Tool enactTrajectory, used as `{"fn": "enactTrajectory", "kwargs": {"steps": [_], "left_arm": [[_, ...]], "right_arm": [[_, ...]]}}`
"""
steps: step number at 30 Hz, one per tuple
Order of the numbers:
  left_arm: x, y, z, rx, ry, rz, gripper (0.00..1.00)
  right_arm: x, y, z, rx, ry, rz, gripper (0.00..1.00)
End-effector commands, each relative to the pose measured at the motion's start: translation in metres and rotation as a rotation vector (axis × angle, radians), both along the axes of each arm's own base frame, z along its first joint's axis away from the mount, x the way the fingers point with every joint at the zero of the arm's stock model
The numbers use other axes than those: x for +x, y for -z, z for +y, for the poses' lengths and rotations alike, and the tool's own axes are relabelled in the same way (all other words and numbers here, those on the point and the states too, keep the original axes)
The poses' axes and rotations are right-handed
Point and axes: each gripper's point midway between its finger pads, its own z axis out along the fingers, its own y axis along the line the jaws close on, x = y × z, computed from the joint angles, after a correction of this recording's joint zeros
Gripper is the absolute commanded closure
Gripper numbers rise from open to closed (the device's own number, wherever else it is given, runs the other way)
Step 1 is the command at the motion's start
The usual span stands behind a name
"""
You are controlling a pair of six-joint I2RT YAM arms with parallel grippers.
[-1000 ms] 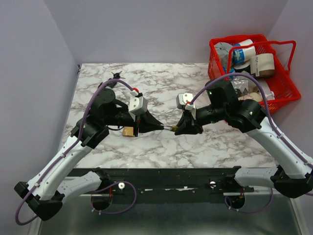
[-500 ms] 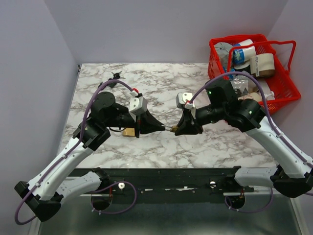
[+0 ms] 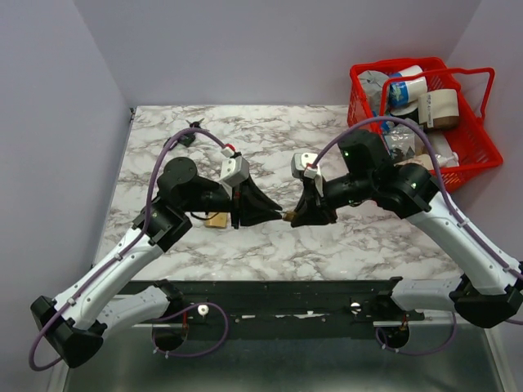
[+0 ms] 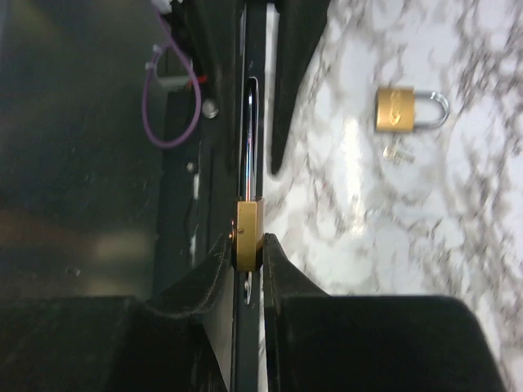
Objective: Lock with the key
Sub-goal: Lock the lock.
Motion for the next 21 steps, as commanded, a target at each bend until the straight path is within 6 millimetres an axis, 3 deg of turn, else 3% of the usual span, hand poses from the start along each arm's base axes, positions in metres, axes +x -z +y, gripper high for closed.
{"fn": "enactTrajectory", "kwargs": {"steps": [1,6,7,10,13,17,18,21], "left_arm": [[0.024,-0.022,0.004,-0.080,-0.027,0.080,0.55],[0.058,-0.043,0.030,-0.222,-0.160,0.169,0.44],[0.069,-0.055,0.039,-0.276,-0.213,0.136,0.43],[0.078,-0.074,0.050,-0.378,-0.260,0.144,0.39],[0.083,-0.085,0.054,-0.446,-0.282,0.146,0.38],[0.098,-0.078,0.054,-0.474,-0.327,0.233,0.38],[0.098,-0.080,0.053,-0.486,-0.321,0.261,0.38],[0.098,-0.091,0.050,-0.517,-0.311,0.240,0.39]], "right_arm": [[0.018,-0.037,0.030,0.187,-0.013,-0.082,0.99],[0.045,-0.037,0.020,0.228,0.107,0.042,0.99],[0.048,-0.040,0.018,0.243,0.122,0.055,0.99],[0.055,-0.045,0.016,0.278,0.163,0.096,0.99],[0.059,-0.049,0.018,0.316,0.202,0.152,0.99],[0.065,-0.062,0.024,0.410,0.247,0.207,0.99],[0.065,-0.077,0.027,0.470,0.248,0.213,0.99],[0.068,-0.087,0.031,0.531,0.262,0.251,0.99]]}}
